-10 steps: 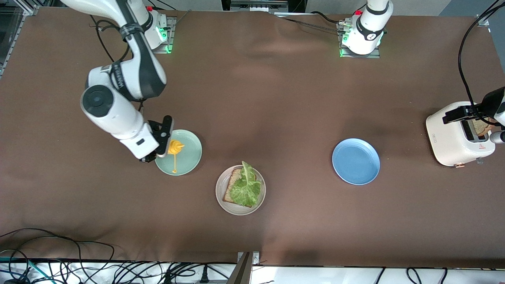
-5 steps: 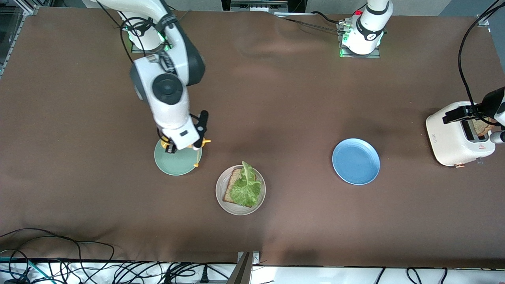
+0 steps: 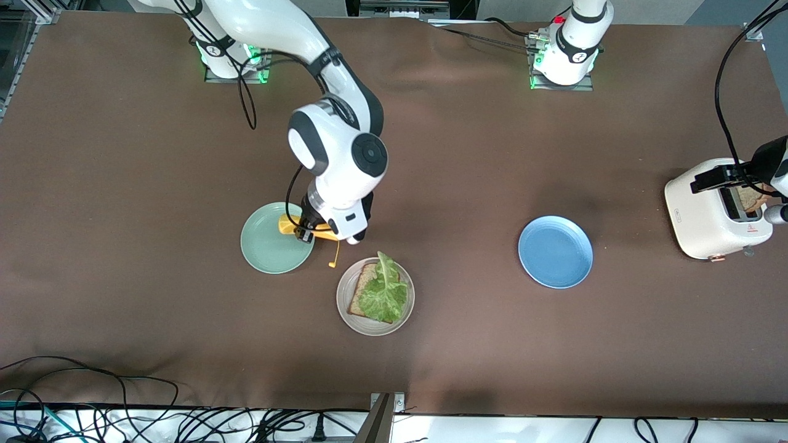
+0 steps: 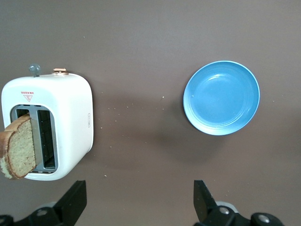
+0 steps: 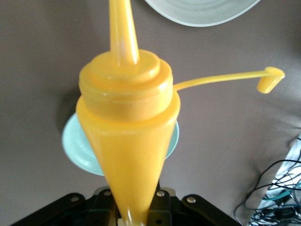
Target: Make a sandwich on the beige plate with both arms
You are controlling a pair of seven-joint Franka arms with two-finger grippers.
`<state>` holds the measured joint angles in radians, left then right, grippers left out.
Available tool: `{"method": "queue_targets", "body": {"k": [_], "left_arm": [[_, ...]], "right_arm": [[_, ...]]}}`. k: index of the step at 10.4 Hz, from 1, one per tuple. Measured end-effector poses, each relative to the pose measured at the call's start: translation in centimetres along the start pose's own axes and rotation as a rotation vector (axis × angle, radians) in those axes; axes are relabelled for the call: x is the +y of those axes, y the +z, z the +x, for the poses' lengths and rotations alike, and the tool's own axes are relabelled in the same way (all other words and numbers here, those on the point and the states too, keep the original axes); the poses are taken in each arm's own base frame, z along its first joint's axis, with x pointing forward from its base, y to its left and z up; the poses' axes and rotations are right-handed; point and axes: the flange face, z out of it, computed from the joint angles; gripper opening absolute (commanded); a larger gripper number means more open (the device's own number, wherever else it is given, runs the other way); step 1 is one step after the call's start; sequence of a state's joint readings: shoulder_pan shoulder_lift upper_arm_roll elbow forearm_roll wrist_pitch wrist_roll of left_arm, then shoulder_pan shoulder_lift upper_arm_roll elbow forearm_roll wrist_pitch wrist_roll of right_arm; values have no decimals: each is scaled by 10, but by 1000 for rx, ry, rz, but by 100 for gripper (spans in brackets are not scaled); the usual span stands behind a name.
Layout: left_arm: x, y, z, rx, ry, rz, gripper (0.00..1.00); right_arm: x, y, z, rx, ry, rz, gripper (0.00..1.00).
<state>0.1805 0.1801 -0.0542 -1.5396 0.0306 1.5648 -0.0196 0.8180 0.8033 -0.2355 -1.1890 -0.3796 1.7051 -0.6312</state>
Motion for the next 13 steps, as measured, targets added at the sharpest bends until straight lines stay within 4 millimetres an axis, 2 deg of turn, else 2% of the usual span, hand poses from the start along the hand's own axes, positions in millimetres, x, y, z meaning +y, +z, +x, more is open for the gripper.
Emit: {"method": "queue_targets", "body": {"k": [2, 4, 5, 6, 8, 10, 13], "left_arm": [[0, 0, 0, 0, 0, 0, 100], [0, 0, 0, 0, 0, 0, 100], [0, 0, 0, 0, 0, 0, 100], [0, 0, 0, 0, 0, 0, 100], [0, 0, 0, 0, 0, 0, 100], [0, 0, 0, -1, 0, 0, 100], [0, 0, 0, -1, 0, 0, 100]], "right_arm": [[13, 21, 17, -51, 12, -64, 0], [34, 29, 16, -84, 22, -171, 0], [36, 30, 20, -99, 6, -225, 0], [31, 32, 30, -110, -7, -265, 0], [6, 42, 62, -131, 11, -326, 0], [-10, 54, 85, -134, 14, -378, 0], [-6, 57, 87, -126, 26, -401, 0]]}}
